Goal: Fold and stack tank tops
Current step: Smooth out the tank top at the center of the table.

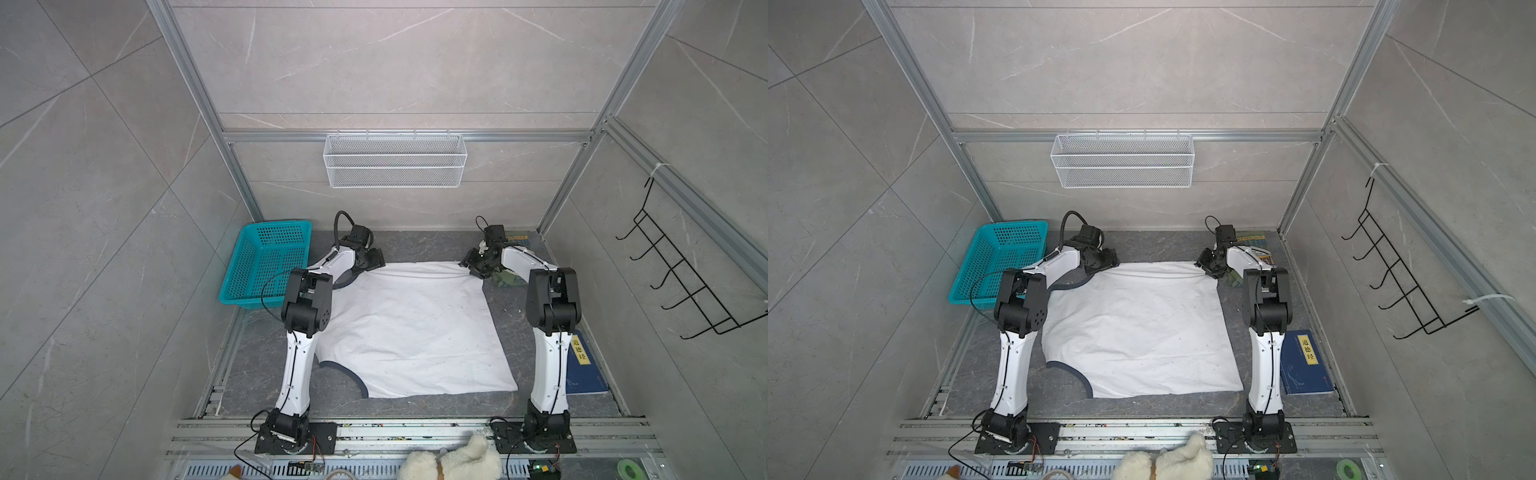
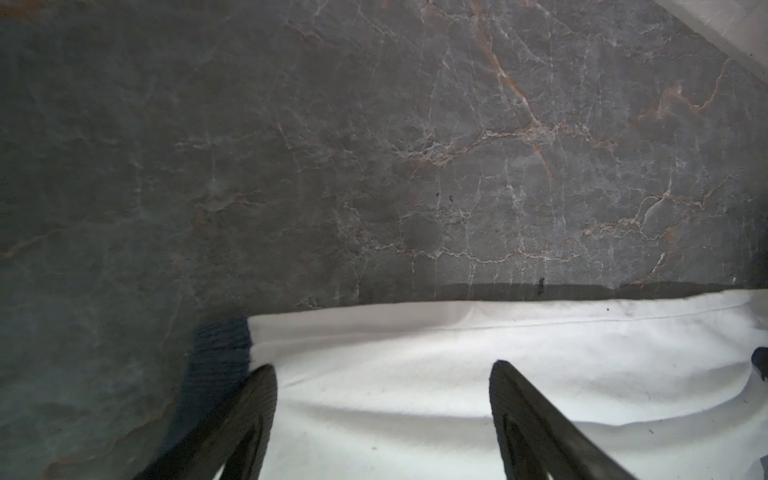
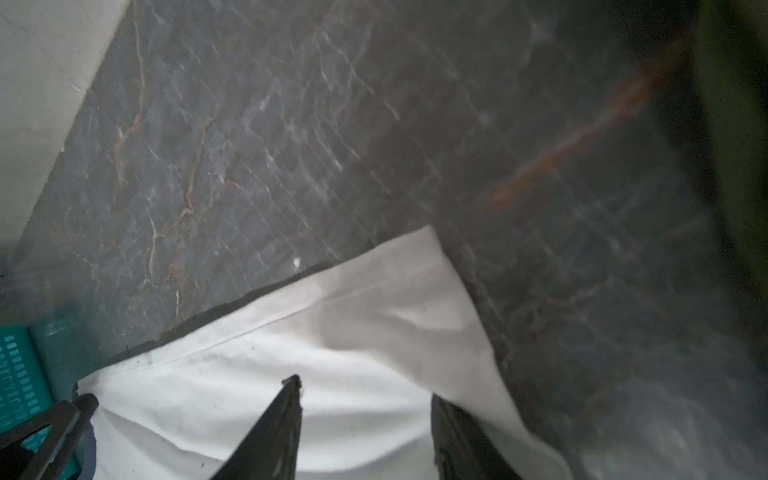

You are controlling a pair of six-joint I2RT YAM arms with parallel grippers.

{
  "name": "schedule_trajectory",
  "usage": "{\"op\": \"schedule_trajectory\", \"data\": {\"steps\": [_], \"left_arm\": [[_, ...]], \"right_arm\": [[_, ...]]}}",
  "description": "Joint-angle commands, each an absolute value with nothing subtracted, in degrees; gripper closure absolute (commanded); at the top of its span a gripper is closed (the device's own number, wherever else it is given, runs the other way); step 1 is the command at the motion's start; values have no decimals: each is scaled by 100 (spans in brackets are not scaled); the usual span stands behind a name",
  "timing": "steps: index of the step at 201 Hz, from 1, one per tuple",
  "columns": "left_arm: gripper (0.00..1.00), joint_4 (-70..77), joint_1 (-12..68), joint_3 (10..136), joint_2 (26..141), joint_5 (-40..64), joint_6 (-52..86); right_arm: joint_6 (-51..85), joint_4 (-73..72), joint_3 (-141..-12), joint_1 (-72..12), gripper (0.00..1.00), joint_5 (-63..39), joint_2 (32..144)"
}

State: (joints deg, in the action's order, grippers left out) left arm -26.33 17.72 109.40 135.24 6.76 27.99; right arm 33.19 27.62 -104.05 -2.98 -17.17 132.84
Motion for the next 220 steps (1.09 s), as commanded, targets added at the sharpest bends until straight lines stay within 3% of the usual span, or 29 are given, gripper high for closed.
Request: {"op": "schedule_trajectory", "data": {"steps": [1, 38, 66, 95, 137, 201, 220], "left_arm": [[16, -3041, 1652, 11318, 13919, 803, 2672], [16, -3362, 1653, 11642, 13870, 879, 2599], [15, -5111, 1678, 12864, 13713, 944, 2194], [14, -4561, 1695, 11826, 12633, 1014, 2442], [14, -4077, 1939, 10691, 12307, 895, 2624], [14, -3254, 2170, 9651, 12265, 982, 2857], [14, -3047, 2210, 9495, 12327, 1067, 2924]], "right_arm": [[3106, 3324, -11124, -255, 47, -1520, 13795], [2858, 4060, -12285, -247, 47, -1300, 14221], [2515, 4027, -12164, -282, 47, -1239, 13752], [2355, 3674, -11324, -433, 45, -1244, 12947], [2711, 2752, -9419, -580, 39, -1575, 11848], [3007, 2766, -9033, -633, 39, -2323, 12395], [3005, 3154, -9157, -624, 40, -2086, 12604]]}}
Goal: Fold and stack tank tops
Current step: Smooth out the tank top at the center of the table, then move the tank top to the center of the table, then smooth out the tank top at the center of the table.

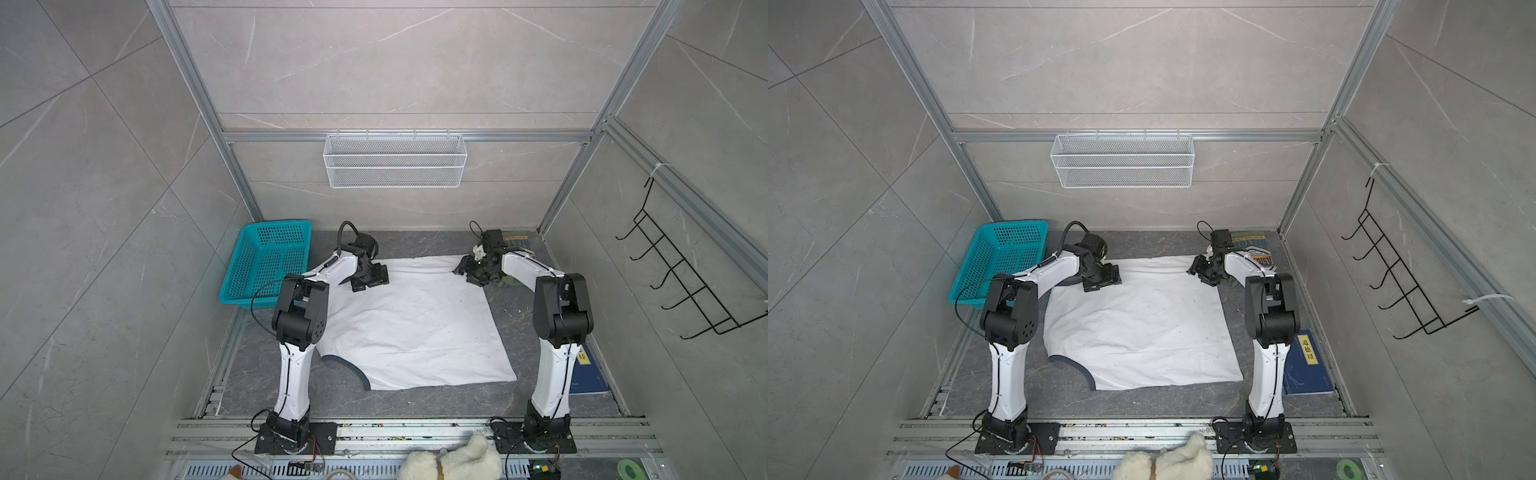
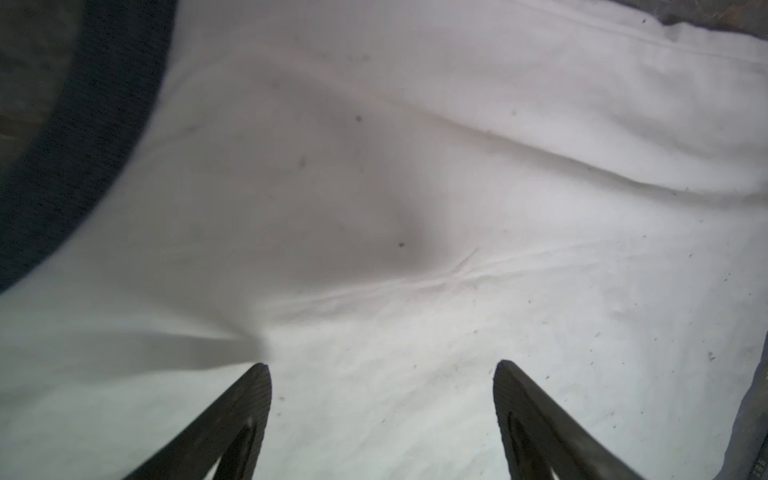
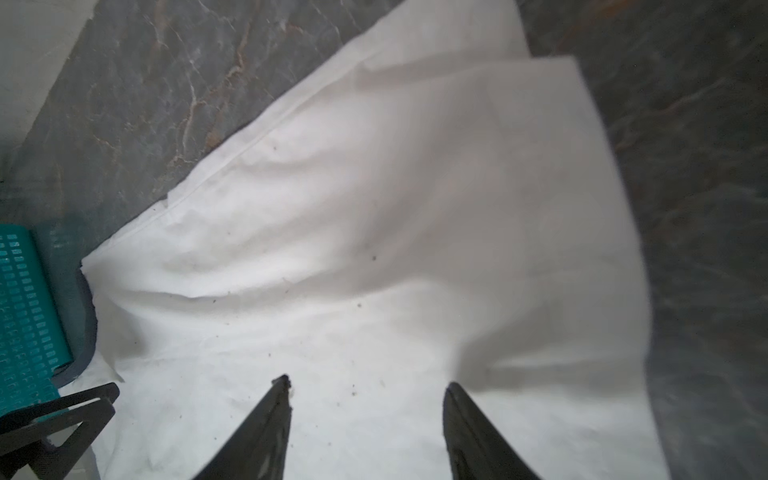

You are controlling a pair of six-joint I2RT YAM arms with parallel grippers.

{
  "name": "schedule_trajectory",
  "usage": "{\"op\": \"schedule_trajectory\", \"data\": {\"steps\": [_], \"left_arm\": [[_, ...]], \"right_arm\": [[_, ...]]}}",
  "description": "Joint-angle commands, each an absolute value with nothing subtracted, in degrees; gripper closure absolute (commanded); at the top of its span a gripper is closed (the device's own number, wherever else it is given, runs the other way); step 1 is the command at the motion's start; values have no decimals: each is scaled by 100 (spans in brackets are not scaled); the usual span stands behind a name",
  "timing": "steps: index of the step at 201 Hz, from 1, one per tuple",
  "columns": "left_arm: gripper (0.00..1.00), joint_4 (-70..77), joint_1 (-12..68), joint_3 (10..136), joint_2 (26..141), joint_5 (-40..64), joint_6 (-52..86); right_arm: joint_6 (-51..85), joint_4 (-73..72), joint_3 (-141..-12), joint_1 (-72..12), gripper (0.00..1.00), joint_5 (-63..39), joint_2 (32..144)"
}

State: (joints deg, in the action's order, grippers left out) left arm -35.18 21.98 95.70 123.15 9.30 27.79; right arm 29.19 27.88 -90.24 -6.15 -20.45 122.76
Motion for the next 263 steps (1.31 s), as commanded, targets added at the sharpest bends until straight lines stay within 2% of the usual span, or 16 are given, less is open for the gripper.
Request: {"op": "schedule_trajectory", "data": {"steps": [1, 54, 100, 125, 139, 159, 187, 203, 228, 263], "left_arm": [[14, -3044, 2213, 9498, 12333, 1078, 2934], [14, -2889, 2724, 9384, 12568, 1065, 3112], [14, -2706, 3355, 9344, 12466, 1073, 3355], [14, -2868, 3476, 9275, 12056, 1015, 3413], [14, -3035, 3446, 9035, 11539, 644, 3464], [14, -3168, 3243, 8304, 10613, 93, 3641], [14, -2809, 2443, 6849, 9235, 9, 3960], [14, -2639, 1909, 6322, 8815, 84, 3953], [15, -2228, 1417, 5883, 8773, 239, 3740], [18, -1676, 1189, 5763, 9367, 640, 3658]], "right_arm": [[3010, 3146, -9140, -624, 40, -2076, 12604], [3412, 3203, -8393, 1, 40, -1102, 12297], [3367, 3106, -8263, 496, 40, -1104, 12156], [3253, 3068, -8322, 494, 40, -1252, 12037], [3206, 3096, -8284, 488, 40, -1140, 11918], [3161, 3106, -8126, 487, 40, -994, 11690], [3195, 2818, -7695, 423, 40, -1380, 11276], [3231, 2673, -7449, 370, 39, -1702, 11037], [3423, 2282, -6918, 322, 39, -2356, 10566], [3405, 2215, -6256, 201, 39, -2573, 9741]]}}
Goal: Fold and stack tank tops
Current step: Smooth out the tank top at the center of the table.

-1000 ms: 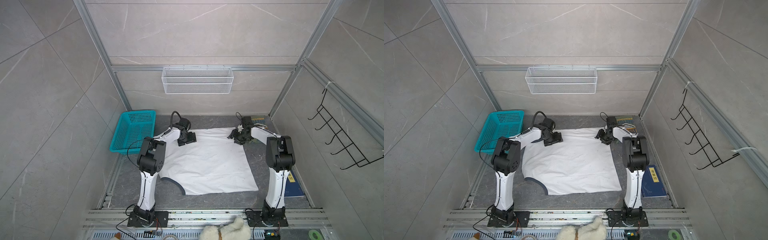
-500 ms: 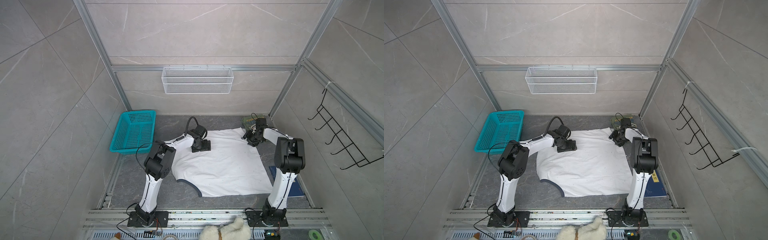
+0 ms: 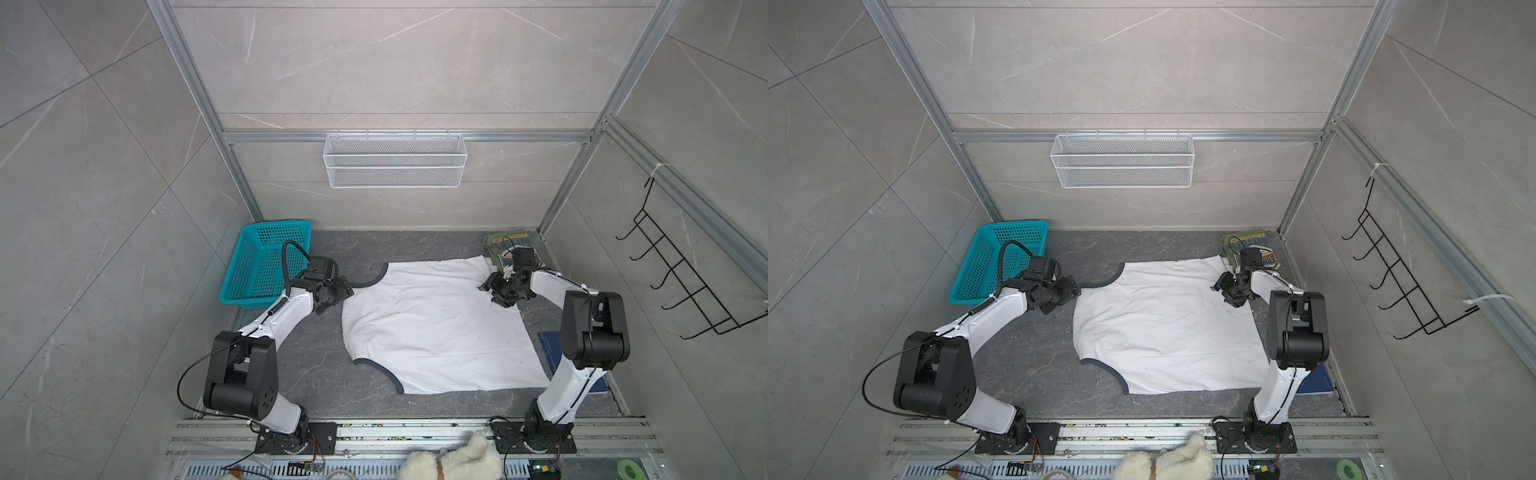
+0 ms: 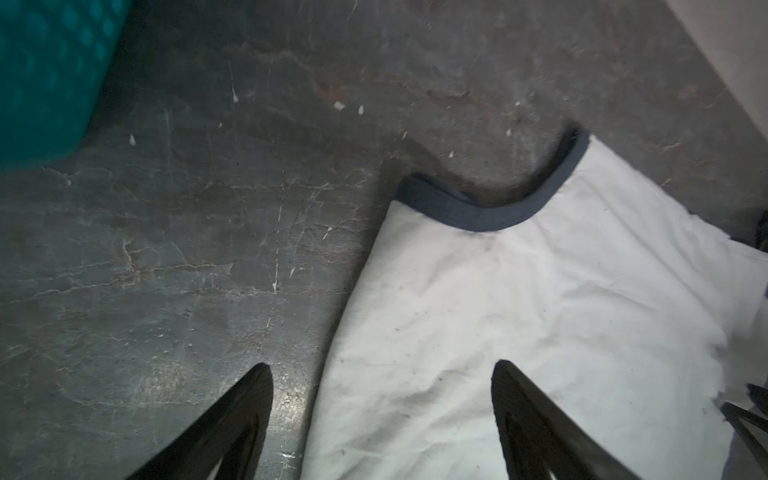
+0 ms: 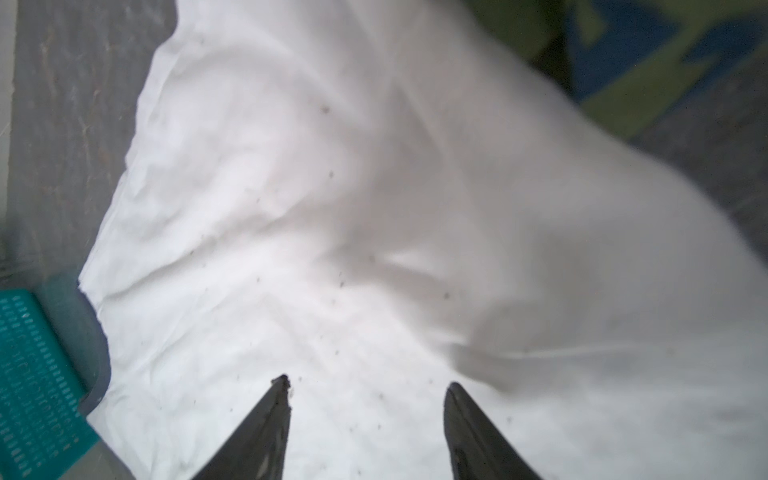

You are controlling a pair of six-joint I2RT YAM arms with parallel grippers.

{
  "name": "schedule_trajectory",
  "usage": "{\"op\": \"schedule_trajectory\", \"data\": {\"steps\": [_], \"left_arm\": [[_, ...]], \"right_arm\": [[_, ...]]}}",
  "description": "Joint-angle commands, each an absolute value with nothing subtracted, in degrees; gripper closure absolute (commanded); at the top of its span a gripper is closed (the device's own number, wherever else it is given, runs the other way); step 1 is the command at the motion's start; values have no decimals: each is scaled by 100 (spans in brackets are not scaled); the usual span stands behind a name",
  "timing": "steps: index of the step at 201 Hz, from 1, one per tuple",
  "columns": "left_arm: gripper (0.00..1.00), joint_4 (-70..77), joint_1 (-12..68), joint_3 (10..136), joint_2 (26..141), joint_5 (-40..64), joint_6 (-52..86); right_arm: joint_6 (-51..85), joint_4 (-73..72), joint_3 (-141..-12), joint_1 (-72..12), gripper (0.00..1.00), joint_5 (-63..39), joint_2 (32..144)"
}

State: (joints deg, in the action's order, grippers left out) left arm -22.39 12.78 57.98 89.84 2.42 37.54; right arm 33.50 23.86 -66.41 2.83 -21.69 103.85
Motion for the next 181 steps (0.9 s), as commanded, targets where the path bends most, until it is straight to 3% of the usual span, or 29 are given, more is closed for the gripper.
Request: {"op": "schedule_trajectory", "data": {"steps": [1, 66, 93, 134, 158, 181], "left_arm": [[19, -1655, 1192, 5760, 9386, 654, 3653], [44, -1363, 1195, 6002, 10129, 852, 3598], [63, -1434, 1279, 6089, 10187, 885, 3613], [88, -3678, 2792, 7807, 10439, -1665, 3118], [90, -4357, 3652, 8784, 10927, -2040, 3285], [86, -4473, 4379, 9531, 11500, -1412, 3414]], "right_arm": [[3403, 2215, -6230, 202, 39, -2574, 9713], [3173, 2359, -5344, -11, 39, -2750, 8609], [3079, 2453, -5148, -28, 39, -2683, 8405], [2907, 2634, -5112, -32, 39, -2575, 8311], [2900, 2652, -5127, -29, 39, -2524, 8296], [2883, 2679, -5151, -32, 39, -2464, 8314]]}}
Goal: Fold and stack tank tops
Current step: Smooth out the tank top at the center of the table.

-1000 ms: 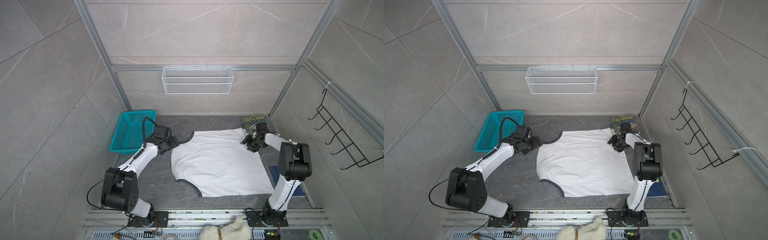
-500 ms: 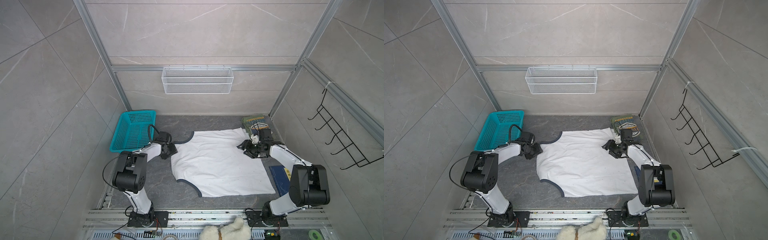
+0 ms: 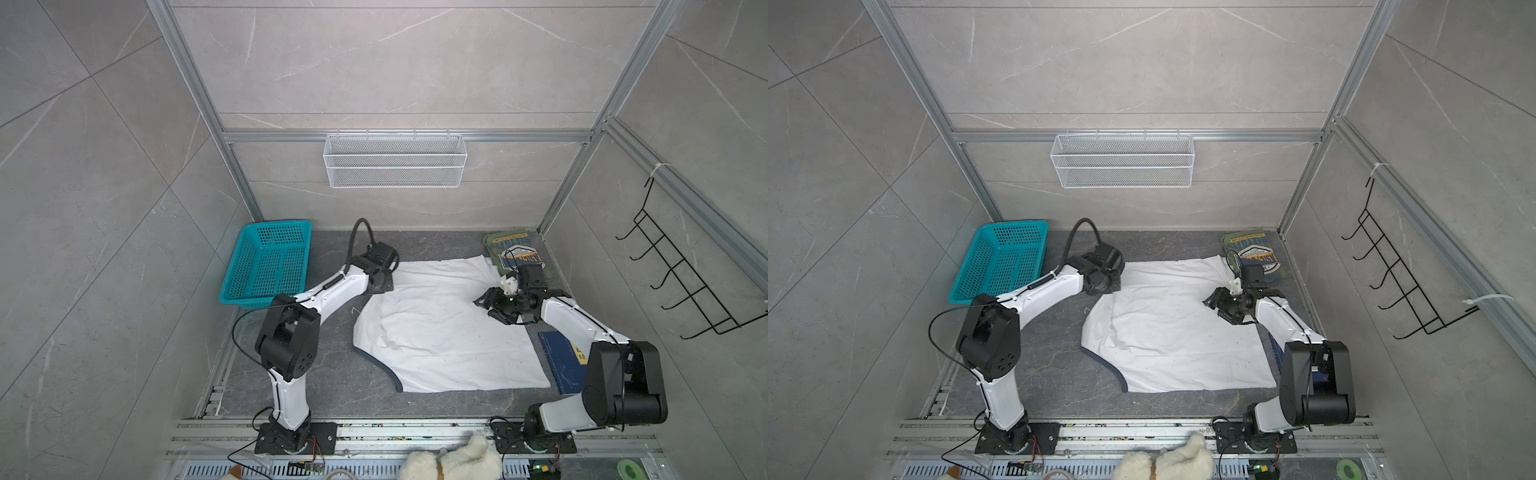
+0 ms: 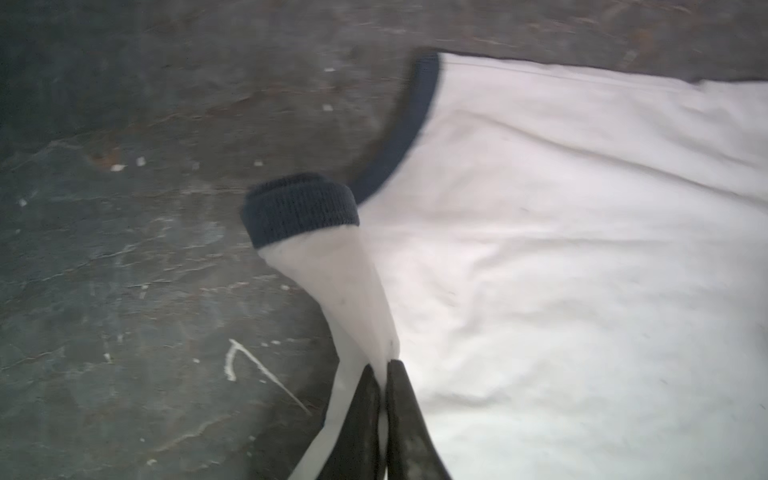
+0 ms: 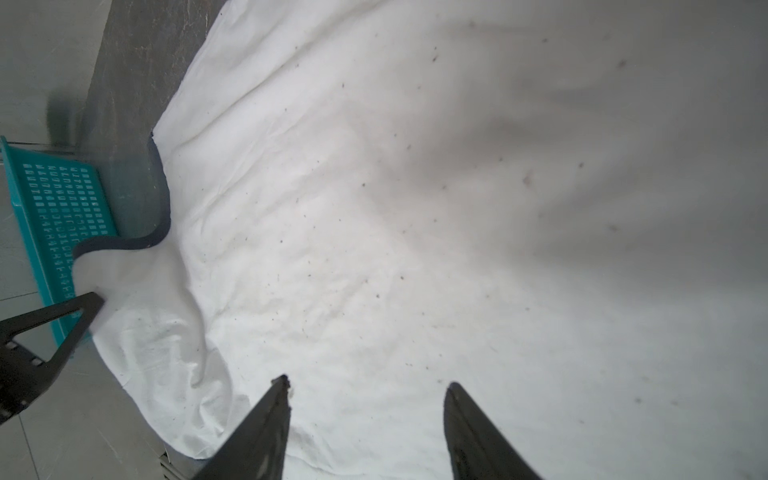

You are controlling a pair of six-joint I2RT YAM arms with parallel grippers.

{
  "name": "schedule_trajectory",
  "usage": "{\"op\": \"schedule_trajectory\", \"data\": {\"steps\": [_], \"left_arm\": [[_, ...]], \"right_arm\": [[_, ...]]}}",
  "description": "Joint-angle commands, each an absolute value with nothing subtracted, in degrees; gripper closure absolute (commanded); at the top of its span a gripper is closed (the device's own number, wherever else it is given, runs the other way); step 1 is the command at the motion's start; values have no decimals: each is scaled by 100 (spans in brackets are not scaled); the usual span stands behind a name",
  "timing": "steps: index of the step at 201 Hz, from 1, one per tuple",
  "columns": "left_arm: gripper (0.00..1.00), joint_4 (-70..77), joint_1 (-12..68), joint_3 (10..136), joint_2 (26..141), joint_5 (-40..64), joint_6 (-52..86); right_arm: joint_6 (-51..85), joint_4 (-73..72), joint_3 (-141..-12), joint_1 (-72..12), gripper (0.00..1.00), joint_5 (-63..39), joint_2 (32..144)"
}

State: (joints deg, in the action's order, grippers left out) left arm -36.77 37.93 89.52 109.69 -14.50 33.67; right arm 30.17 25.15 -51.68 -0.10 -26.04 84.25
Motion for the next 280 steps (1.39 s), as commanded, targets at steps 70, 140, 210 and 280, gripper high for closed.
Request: {"op": "schedule_trajectory", "data": {"steps": [70, 140, 210, 280], "left_arm": [[28, -4269, 4932, 9840, 11531, -953, 3389], [26, -3520, 3339, 9349, 11400, 86, 2739], [40, -3804, 3269, 10467, 12660, -2, 2536], [61, -3929, 3269, 10899, 13214, -61, 2479]], "right_arm": [[2848, 2672, -5069, -35, 39, -2426, 8361], [2874, 2622, -5057, -33, 39, -2487, 8315], [2873, 2591, -4975, -30, 39, -2498, 8288], [2861, 2575, -4962, -35, 39, -2531, 8323]]}}
